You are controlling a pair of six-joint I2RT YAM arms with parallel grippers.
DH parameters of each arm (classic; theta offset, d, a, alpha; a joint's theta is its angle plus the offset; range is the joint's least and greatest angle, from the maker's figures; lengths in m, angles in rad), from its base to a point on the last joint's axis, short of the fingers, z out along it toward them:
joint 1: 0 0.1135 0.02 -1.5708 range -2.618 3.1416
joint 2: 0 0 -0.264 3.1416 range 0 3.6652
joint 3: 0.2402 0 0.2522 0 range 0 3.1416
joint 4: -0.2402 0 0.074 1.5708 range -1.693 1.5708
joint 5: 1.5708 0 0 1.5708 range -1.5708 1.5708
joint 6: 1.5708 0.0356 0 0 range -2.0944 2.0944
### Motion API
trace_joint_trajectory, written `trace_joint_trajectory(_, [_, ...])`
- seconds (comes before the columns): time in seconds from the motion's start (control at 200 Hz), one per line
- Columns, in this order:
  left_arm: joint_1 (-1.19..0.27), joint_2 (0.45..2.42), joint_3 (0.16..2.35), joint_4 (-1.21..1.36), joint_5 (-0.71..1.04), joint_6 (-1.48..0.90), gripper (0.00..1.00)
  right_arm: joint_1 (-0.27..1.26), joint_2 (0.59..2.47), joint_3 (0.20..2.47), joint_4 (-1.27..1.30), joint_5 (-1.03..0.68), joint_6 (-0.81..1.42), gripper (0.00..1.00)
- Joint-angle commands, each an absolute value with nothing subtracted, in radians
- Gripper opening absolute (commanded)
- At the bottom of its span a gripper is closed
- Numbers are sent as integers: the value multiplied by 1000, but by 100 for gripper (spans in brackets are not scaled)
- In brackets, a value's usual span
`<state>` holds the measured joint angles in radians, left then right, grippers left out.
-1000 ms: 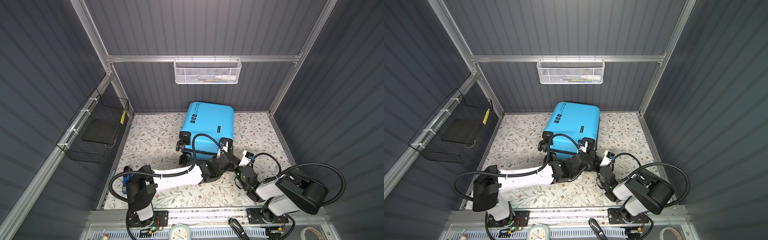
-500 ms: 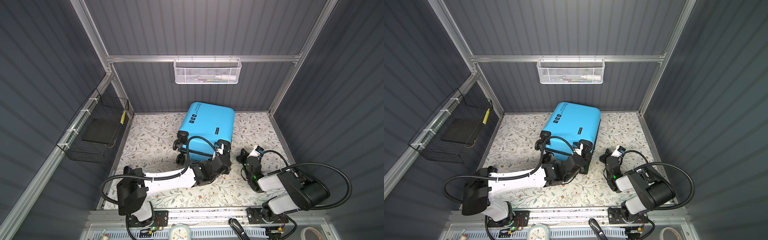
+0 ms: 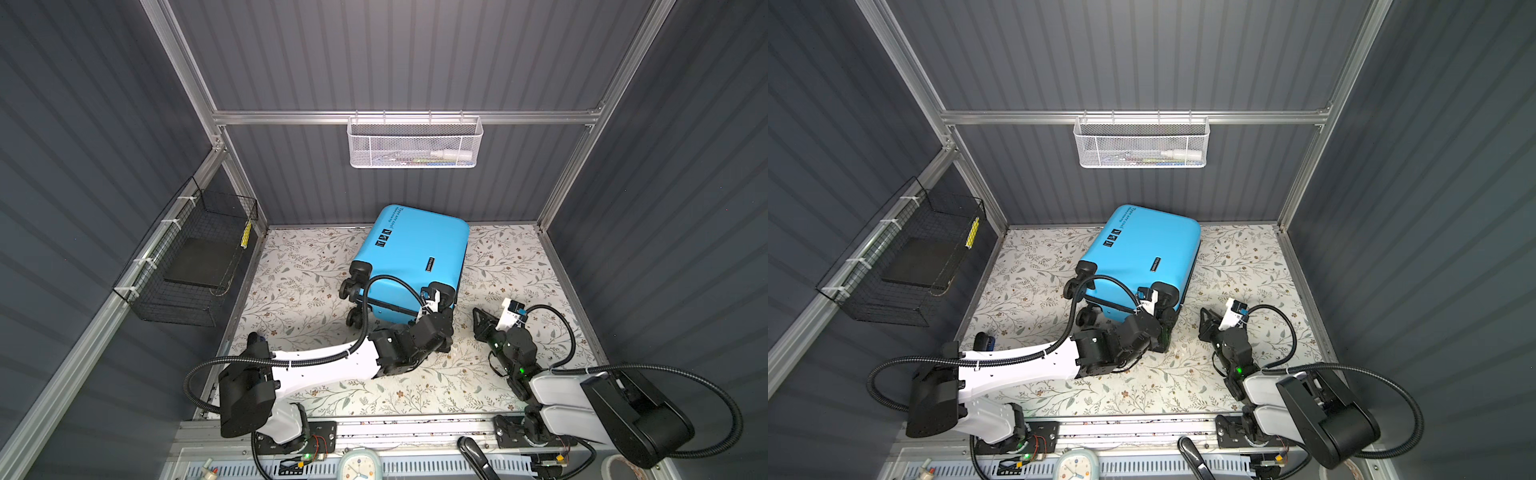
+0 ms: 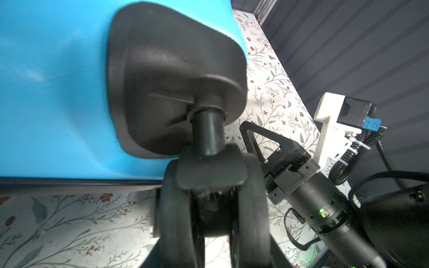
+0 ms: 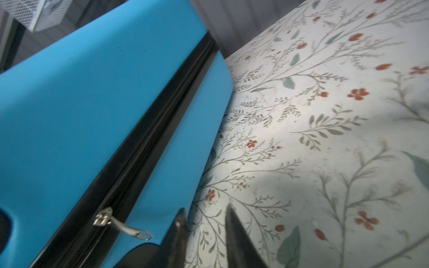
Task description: Pack the luggage
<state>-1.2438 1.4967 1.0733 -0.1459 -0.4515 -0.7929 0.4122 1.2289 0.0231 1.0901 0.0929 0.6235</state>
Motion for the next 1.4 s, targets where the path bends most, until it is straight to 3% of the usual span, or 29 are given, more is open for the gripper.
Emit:
trace_joint_trajectory(0.0, [-1255, 1442, 1072, -167, -482, -768, 0, 416, 1194, 2, 1059, -39, 543, 42])
trace_joint_trajectory(0.155, [-1255, 1443, 1084, -197, -481, -756, 0, 421, 1188, -34, 1086, -114, 481, 48])
trace_joint_trajectory(0.765, [-1255, 1455, 1112, -224, -471, -753, 0, 428, 1348, 76, 1121, -287, 361, 47])
trace_joint_trajectory(1.036, [-1255, 1449, 1123, -239, -473, -750, 0, 426, 1333, 152, 1002, -294, 276, 48])
trace_joint_trajectory(1.216, [-1255, 1446, 1128, -255, -474, -742, 0, 426, 1332, 206, 935, -374, 241, 43])
trace_joint_trajectory(1.396, [-1255, 1436, 1129, -269, -474, -736, 0, 426, 1356, 226, 947, -428, 249, 32])
